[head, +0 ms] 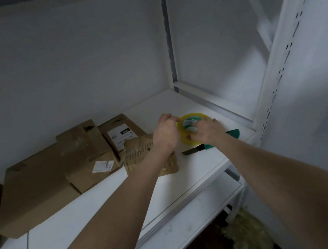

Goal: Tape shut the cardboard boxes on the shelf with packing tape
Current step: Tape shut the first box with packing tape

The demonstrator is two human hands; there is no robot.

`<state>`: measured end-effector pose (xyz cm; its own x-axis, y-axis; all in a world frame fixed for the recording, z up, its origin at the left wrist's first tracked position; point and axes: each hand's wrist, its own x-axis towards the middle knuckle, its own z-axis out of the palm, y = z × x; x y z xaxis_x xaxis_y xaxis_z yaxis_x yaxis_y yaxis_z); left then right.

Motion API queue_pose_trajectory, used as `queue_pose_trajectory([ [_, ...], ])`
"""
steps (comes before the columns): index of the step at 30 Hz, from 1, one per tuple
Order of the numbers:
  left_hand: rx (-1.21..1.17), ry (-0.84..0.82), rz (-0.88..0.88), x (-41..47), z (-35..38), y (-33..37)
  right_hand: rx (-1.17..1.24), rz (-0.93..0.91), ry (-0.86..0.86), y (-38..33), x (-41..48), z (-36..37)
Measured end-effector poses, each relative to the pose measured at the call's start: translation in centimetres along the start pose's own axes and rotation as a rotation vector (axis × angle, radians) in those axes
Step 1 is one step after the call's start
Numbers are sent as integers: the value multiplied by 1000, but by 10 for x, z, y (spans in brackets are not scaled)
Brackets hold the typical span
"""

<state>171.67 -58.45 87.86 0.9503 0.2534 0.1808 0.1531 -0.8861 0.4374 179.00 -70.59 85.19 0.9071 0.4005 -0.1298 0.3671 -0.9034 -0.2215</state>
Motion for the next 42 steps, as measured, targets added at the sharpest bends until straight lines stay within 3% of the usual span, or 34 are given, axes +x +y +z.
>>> queue_pose_trajectory([
  [6,-48,45,-18,10,9,1,11,-74,-28,6,15,1],
  [16,-203,154,-30,19,7,5,1038,150,171,4,27,-33],
  [22,-245,147,139,16,-14,14,1389,280,163,-11,23,-56],
  [25,-159,132,178,16,-26,15,1440,273,177,-15,26,-61],
  [33,-220,327,277,1,-52,21,1491,263,137,-40,-4,-76],
  [40,-249,379,148,-20,-72,15,1425,199,23,-57,-34,-72],
  [42,-251,386,100,-23,-81,9,1372,61,-63,-62,-49,-73],
])
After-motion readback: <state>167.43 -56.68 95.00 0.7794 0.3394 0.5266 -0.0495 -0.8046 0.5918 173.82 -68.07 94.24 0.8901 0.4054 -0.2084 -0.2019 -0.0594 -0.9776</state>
